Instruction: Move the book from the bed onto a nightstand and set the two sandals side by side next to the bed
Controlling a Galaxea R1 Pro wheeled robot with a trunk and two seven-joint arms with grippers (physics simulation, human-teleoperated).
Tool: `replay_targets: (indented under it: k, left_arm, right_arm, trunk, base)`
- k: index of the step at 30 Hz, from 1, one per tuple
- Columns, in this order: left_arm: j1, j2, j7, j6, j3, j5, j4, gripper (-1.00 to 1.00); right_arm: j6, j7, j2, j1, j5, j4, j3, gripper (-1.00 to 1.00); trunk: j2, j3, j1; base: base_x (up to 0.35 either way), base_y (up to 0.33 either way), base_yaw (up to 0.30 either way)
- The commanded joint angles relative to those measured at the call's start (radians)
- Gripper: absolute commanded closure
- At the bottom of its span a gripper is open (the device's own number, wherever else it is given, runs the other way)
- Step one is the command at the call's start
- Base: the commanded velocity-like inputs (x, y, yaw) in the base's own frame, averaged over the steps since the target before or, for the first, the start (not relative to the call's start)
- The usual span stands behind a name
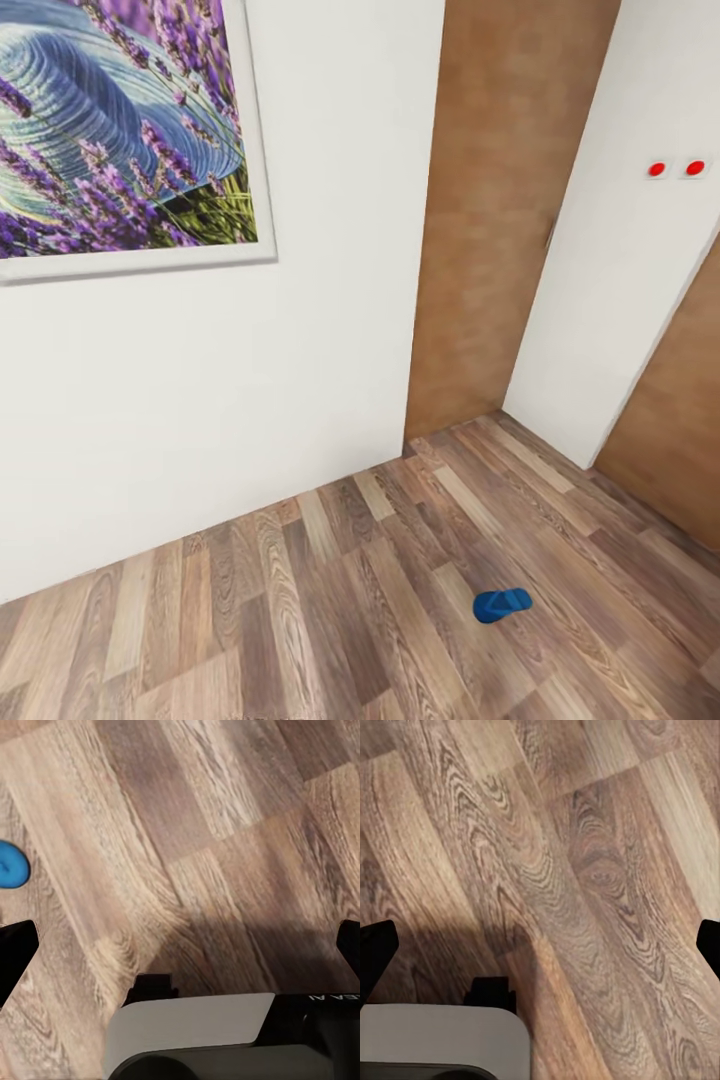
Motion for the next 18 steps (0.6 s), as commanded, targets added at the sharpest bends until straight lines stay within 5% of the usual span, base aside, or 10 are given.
replay_targets:
  k: [1, 18]
  left_arm:
    - [0.0, 0.0, 0.0, -0.002, 0.0, 0.0, -0.001, -1.0]
    - [0.0, 0.0, 0.001, -0.002, 0.0, 0.0, -0.001, -1.0]
  right_arm:
    - [-0.003, 0.0, 0.0, 0.0, 0.0, 0.0, 0.0, -1.0]
    - [-0.003, 0.0, 0.0, 0.0, 0.0, 0.0, 0.0, -1.0]
  trunk:
    - [0.0, -0.001, 0.0]
    - [0.0, -0.001, 0.0]
  base:
    - [0.0, 0.0, 0.292]
    - [0.0, 0.0, 0.292]
